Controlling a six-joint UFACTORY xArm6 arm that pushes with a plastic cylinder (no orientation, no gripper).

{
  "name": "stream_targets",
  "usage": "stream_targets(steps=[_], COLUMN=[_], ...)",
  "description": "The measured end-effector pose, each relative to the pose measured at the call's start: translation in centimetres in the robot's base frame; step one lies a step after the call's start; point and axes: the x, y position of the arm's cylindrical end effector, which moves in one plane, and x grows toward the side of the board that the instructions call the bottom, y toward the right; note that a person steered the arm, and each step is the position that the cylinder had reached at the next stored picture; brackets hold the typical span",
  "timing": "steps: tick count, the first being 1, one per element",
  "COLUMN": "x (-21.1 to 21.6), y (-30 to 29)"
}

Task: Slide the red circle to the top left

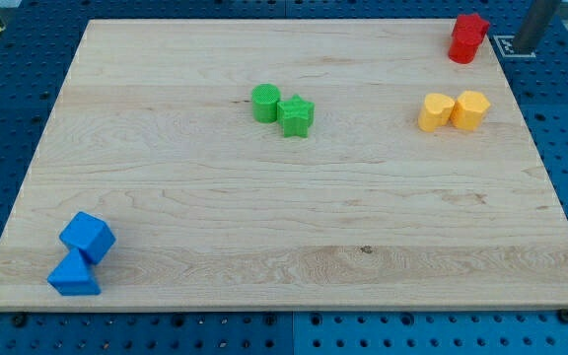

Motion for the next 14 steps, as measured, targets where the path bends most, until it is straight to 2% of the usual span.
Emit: stream_targets(steps=[7, 12, 13, 14], x=[0.4, 0.4, 0.5, 0.9], y=[-22.6, -44.7, -47.9, -48.2])
